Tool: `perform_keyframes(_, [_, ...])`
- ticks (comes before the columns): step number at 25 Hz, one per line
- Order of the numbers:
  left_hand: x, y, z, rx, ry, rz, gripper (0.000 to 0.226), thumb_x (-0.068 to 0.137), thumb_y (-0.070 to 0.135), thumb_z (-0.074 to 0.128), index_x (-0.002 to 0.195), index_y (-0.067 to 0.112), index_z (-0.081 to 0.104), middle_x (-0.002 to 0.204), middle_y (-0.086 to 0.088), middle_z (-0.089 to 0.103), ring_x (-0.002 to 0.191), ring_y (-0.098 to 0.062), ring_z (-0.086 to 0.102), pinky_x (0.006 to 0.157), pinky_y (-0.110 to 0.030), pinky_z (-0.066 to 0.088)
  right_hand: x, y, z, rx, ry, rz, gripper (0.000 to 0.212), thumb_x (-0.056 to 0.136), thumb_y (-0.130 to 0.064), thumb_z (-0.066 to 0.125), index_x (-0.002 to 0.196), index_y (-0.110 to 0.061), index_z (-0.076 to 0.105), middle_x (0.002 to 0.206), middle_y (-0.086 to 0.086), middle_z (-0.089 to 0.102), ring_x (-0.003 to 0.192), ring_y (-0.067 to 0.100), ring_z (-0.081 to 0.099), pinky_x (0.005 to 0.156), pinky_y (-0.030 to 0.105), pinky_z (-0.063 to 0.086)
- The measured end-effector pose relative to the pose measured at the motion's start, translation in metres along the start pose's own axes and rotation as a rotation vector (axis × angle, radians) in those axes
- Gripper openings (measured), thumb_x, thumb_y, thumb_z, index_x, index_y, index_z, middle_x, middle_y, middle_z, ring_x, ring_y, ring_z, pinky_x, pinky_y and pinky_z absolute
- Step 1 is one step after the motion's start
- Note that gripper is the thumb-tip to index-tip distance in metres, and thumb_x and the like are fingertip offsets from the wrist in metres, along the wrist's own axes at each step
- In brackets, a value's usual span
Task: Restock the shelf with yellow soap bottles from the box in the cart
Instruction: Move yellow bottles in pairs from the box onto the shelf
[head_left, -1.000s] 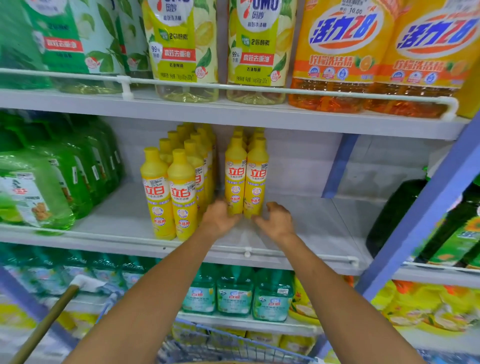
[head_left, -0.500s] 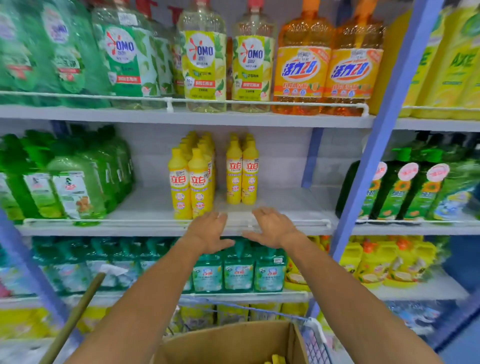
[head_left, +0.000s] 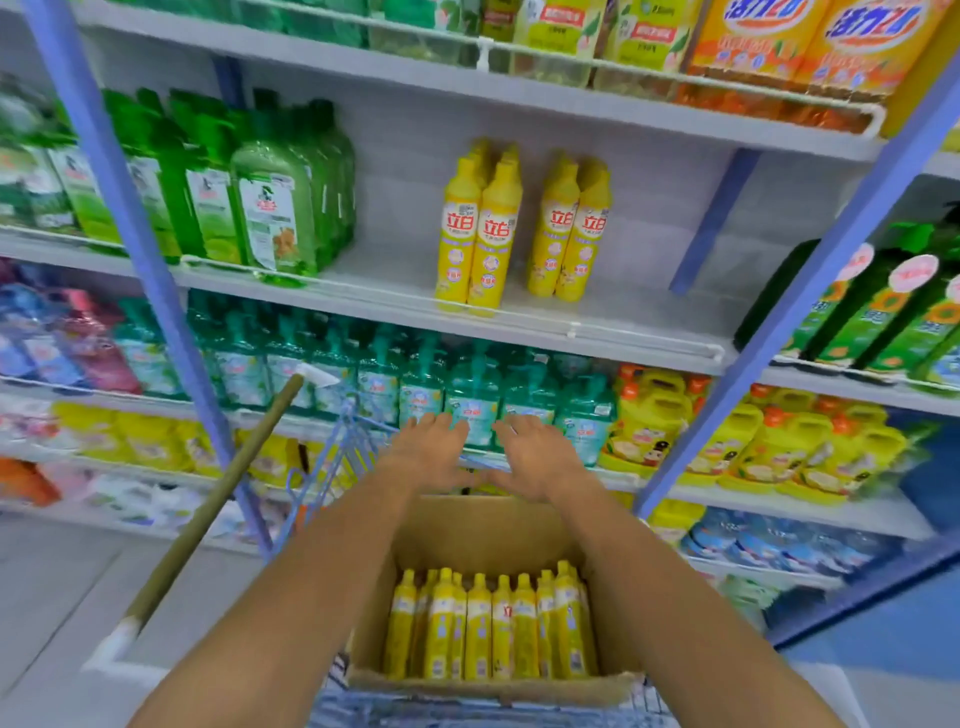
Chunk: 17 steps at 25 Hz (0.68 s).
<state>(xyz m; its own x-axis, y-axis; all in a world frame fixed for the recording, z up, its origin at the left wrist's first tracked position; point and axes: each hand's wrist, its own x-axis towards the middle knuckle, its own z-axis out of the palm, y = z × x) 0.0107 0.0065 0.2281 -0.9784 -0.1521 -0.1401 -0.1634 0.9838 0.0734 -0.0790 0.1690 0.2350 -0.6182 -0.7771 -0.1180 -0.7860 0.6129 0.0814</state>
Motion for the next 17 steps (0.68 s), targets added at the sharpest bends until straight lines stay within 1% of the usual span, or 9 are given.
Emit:
perform_keyframes(2, [-0.002, 0.003, 0.025, -0.007, -0.072, -0.010, 0.087, 0.088, 0.067, 0.053, 0.151, 0.012, 0.030, 0.149, -0.017, 0.040, 0.140, -0.036, 0.037, 0.114, -0.052, 0.034, -0.001, -0.003, 0.028, 0.023, -0.073, 0.005, 0.084, 0.092, -0.069, 0.048, 0.153, -0.013, 0.031, 0.156, 0.013, 0.034, 0.144, 0.034, 0.032, 0.113, 0.053, 0.037])
perform_keyframes(4, [-0.001, 0.004, 0.050, -0.022, -0.134, -0.041, 0.086, 0.087, 0.067, 0.055, 0.152, 0.016, 0.030, 0.151, -0.016, 0.039, 0.142, -0.035, 0.036, 0.116, -0.051, 0.031, 0.001, -0.002, 0.056, 0.073, -0.125, 0.007, 0.083, 0.091, -0.066, 0.052, 0.152, -0.013, 0.031, 0.153, 0.012, 0.037, 0.142, 0.034, 0.034, 0.110, 0.052, 0.040])
perform_keyframes(7, [0.004, 0.008, 0.090, -0.042, -0.202, -0.074, 0.085, 0.084, 0.067, 0.059, 0.149, 0.018, 0.035, 0.149, -0.013, 0.042, 0.141, -0.034, 0.037, 0.116, -0.048, 0.033, 0.001, 0.005, 0.101, 0.144, -0.202, 0.019, 0.079, 0.091, -0.061, 0.058, 0.149, -0.012, 0.037, 0.150, 0.011, 0.040, 0.140, 0.033, 0.036, 0.107, 0.050, 0.044])
perform_keyframes(11, [0.018, 0.014, 0.142, -0.037, -0.347, -0.147, 0.078, 0.088, 0.062, 0.057, 0.146, 0.013, 0.040, 0.151, -0.015, 0.040, 0.141, -0.035, 0.036, 0.116, -0.048, 0.026, 0.004, 0.018, 0.162, 0.210, -0.329, 0.037, 0.071, 0.092, -0.063, 0.053, 0.140, -0.010, 0.050, 0.149, 0.011, 0.042, 0.140, 0.034, 0.038, 0.105, 0.048, 0.045])
perform_keyframes(13, [0.025, 0.017, 0.176, -0.069, -0.400, -0.162, 0.075, 0.088, 0.061, 0.058, 0.145, 0.015, 0.039, 0.147, -0.015, 0.044, 0.138, -0.034, 0.039, 0.114, -0.046, 0.031, 0.007, 0.027, 0.199, 0.239, -0.373, 0.028, 0.069, 0.093, -0.062, 0.052, 0.141, -0.012, 0.047, 0.148, 0.010, 0.044, 0.137, 0.033, 0.039, 0.102, 0.047, 0.046])
perform_keyframes(15, [0.030, 0.017, 0.211, -0.114, -0.435, -0.195, 0.076, 0.087, 0.061, 0.059, 0.145, 0.017, 0.038, 0.145, -0.012, 0.045, 0.136, -0.033, 0.041, 0.110, -0.044, 0.037, 0.007, 0.035, 0.238, 0.272, -0.425, 0.050, 0.072, 0.093, -0.062, 0.052, 0.144, -0.014, 0.041, 0.146, 0.010, 0.043, 0.136, 0.032, 0.039, 0.101, 0.048, 0.047])
perform_keyframes(17, [0.034, 0.016, 0.249, -0.158, -0.503, -0.224, 0.080, 0.088, 0.059, 0.060, 0.150, 0.017, 0.033, 0.150, -0.012, 0.040, 0.139, -0.033, 0.039, 0.108, -0.045, 0.039, 0.002, 0.041, 0.277, 0.288, -0.507, 0.093, 0.071, 0.092, -0.062, 0.052, 0.144, -0.014, 0.042, 0.146, 0.010, 0.044, 0.136, 0.032, 0.039, 0.103, 0.048, 0.047])
